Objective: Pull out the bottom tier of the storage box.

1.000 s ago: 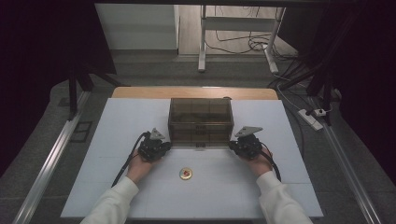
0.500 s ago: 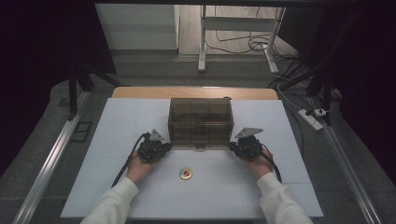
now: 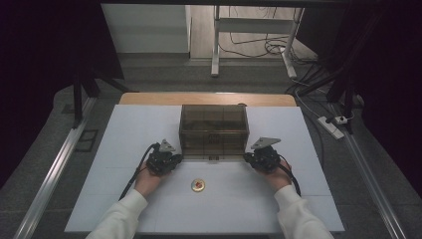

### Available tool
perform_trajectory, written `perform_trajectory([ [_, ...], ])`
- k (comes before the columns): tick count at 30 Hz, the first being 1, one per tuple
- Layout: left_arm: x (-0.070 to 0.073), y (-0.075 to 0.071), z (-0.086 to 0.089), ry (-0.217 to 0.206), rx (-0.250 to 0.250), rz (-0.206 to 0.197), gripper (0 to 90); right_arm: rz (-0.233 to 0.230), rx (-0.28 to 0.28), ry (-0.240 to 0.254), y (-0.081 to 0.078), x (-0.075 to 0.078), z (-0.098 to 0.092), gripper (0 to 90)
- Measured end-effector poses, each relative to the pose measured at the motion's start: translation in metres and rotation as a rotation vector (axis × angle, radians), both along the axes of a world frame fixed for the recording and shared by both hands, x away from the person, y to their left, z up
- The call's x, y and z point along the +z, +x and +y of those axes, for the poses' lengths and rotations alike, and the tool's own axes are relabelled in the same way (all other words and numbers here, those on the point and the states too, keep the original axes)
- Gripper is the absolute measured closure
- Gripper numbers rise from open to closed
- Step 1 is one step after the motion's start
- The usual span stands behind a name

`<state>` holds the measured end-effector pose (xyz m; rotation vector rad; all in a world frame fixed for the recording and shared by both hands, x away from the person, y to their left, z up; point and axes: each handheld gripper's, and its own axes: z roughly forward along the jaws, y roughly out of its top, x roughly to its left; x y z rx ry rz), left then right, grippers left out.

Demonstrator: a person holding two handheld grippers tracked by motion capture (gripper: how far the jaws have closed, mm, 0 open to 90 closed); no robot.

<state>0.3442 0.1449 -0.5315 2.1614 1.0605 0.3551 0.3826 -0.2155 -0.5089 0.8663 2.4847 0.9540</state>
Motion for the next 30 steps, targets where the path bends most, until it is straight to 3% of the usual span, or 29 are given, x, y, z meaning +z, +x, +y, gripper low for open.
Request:
perform_trajectory([
  [30,0.001,-0.010,0.001,0.009,-0.020,0.007,83.1,-0.002,0.017,-0.007,-0.013,0.001,-0.002,81.2],
])
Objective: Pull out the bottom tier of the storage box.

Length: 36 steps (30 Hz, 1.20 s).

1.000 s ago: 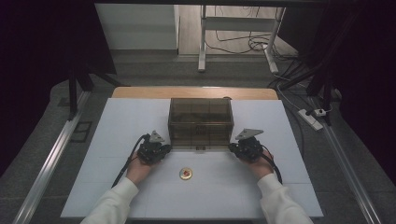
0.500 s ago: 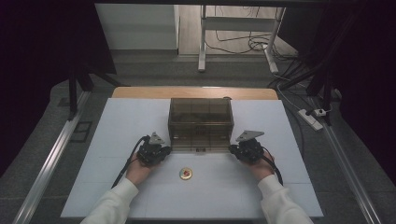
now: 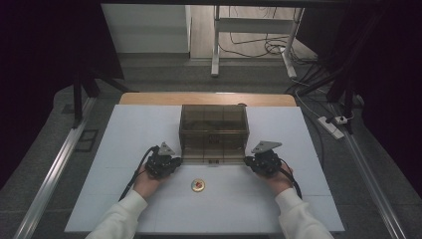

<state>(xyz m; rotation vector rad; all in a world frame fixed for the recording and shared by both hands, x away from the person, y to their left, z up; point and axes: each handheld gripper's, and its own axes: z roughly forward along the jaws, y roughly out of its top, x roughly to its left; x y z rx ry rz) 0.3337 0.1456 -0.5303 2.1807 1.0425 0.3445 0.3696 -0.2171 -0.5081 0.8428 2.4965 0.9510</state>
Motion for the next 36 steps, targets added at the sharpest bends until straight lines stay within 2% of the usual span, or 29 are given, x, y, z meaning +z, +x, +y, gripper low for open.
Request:
perform_trajectory([
  [36,0.001,-0.013,-0.001,0.006,-0.023,0.010,82.9,0.007,0.016,0.008,-0.014,0.000,-0.004,81.6],
])
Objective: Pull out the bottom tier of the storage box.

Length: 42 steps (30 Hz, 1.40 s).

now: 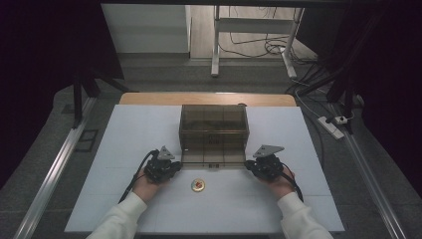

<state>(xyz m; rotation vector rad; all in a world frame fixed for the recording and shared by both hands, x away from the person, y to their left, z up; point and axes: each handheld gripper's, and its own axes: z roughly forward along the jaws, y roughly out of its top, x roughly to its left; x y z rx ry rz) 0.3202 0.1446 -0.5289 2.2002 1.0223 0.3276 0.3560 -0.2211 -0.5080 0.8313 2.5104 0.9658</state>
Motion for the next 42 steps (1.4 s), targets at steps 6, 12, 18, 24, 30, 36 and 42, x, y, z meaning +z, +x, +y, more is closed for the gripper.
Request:
perform_trajectory([
  [6,-0.0001,-0.0018,-0.0006,0.001,-0.006,0.000,82.8,0.000,0.000,0.002,-0.0009,-0.0005,-0.0009,81.6],
  [12,0.0001,-0.0025,-0.0007,-0.003,-0.008,0.007,82.5,0.002,0.002,0.002,-0.0018,-0.0006,-0.0015,81.6],
  [18,-0.0003,-0.0038,-0.0015,0.002,-0.012,0.005,81.9,0.001,0.006,0.002,-0.0030,-0.0009,-0.0017,81.6],
  [24,-0.0014,-0.0042,0.0000,-0.002,-0.011,0.007,81.7,0.007,0.011,0.004,-0.0053,-0.0012,-0.0011,81.7],
  [30,-0.0024,-0.0041,0.0001,-0.002,-0.013,0.008,81.6,0.006,0.016,-0.001,-0.0059,-0.0025,-0.0013,81.7],
  [36,-0.0030,-0.0038,-0.0007,0.002,-0.015,0.003,81.5,0.005,0.011,-0.002,-0.0054,-0.0035,-0.0010,81.7],
  [42,-0.0032,-0.0039,-0.0008,0.003,-0.016,0.001,81.5,0.006,0.012,-0.003,-0.0052,-0.0042,-0.0011,81.7],
])
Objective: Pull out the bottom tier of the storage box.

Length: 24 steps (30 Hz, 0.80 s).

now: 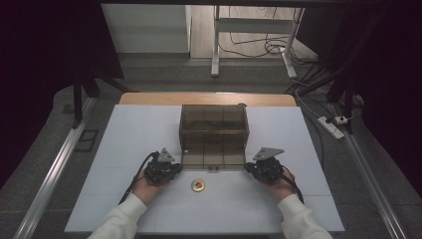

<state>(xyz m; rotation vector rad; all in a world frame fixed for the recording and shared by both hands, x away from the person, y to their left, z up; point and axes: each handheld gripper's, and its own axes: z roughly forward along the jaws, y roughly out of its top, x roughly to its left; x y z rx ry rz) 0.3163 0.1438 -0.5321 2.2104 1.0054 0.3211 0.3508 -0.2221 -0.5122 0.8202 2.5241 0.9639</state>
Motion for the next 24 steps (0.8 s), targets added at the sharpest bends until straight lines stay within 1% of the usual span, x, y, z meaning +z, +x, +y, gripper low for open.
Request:
perform_trajectory([
  [5,0.000,0.001,0.001,-0.008,0.001,0.008,81.0,-0.007,0.004,-0.004,0.000,0.000,0.000,81.7],
  [7,0.000,0.001,0.001,-0.021,0.010,0.012,78.4,-0.006,0.004,-0.002,0.000,-0.001,0.000,81.6],
  [8,0.001,0.001,0.002,-0.025,0.018,0.013,71.1,-0.006,0.004,0.000,0.000,-0.001,-0.001,79.6],
  [9,0.002,0.000,0.003,-0.035,0.027,0.016,62.5,-0.005,-0.003,0.002,0.000,-0.001,0.000,73.5],
  [10,0.003,0.000,0.004,-0.051,0.031,0.016,58.2,-0.007,-0.011,0.002,-0.001,0.000,-0.001,68.5],
  [11,0.004,0.000,0.006,-0.071,0.029,0.017,56.8,-0.006,-0.017,0.011,-0.001,0.001,-0.002,65.7],
  [13,0.007,-0.001,0.010,-0.115,0.010,0.024,50.2,-0.005,-0.031,0.028,-0.003,0.002,-0.006,58.6],
  [14,0.008,-0.001,0.011,-0.128,0.005,0.026,47.4,-0.008,-0.035,0.035,-0.004,0.003,-0.009,55.0],
  [17,0.012,-0.002,0.013,-0.160,0.004,0.033,42.5,-0.011,-0.036,0.065,-0.009,0.005,-0.018,48.0],
  [18,0.013,-0.002,0.013,-0.164,0.002,0.037,40.5,-0.009,-0.036,0.069,-0.010,0.005,-0.021,46.8],
  [21,0.018,-0.002,0.011,-0.144,-0.021,0.046,35.8,-0.024,-0.034,0.081,-0.017,0.006,-0.030,44.0],
  [22,0.021,-0.002,0.010,-0.132,-0.030,0.044,34.4,-0.027,-0.034,0.083,-0.019,0.006,-0.033,43.1],
  [23,0.024,-0.002,0.010,-0.122,-0.039,0.033,33.4,-0.030,-0.034,0.082,-0.022,0.007,-0.036,43.0],
  [24,0.028,-0.003,0.010,-0.122,-0.047,0.024,32.8,-0.032,-0.034,0.088,-0.024,0.006,-0.038,42.1],
])
